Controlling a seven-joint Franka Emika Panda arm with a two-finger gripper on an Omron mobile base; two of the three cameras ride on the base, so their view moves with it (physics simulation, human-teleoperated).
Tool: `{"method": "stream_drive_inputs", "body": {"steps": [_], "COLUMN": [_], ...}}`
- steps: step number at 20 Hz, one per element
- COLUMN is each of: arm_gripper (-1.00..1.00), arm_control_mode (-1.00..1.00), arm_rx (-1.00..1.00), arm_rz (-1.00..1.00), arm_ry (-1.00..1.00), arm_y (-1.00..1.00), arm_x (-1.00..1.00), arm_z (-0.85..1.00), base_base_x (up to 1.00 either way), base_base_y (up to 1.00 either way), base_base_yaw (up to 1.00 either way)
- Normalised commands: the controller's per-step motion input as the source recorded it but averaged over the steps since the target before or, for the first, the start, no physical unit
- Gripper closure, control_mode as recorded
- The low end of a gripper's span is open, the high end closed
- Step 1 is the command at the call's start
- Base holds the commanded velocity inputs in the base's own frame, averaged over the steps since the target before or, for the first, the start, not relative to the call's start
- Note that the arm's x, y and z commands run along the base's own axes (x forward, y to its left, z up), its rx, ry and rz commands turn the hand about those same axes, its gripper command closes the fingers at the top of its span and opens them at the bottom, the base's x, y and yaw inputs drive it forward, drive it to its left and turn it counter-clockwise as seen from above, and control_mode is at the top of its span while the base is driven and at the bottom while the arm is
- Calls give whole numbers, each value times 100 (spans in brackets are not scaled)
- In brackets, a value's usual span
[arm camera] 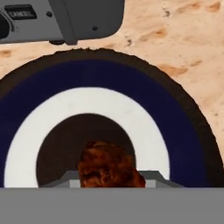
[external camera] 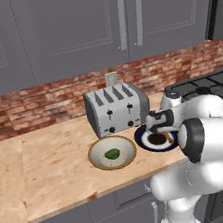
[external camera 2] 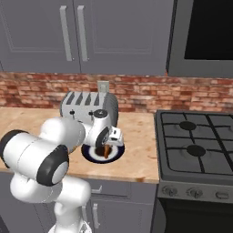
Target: Place the chicken drumstick on the plate and place the avocado on the same plate.
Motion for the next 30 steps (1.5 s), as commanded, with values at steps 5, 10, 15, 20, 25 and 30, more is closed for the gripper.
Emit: {"method": "stream_drive_inputs", "body": {"steps": [5,10,15,20,25,30], "arm_gripper": [-100,-100,-100,-100,-100,-100], "arm_control_mode": [-100,-100,-100,-100,-100,-100], "arm_rx": [0,0,0,4,15,-1], "arm_rz": [0,0,0,-8,-16,-1], "arm_ry": [1,0,0,0,0,4], "arm_y": [-1,0,0,8,56,99], "arm_x": [22,0,-3,-54,-86,-17], "arm_z": [-14,-1,0,36,61,36], "base_base_x": [0,0,0,0,0,0], "base_base_y": [0,0,0,0,0,0], "base_base_yaw": [0,0,0,0,0,0]}}
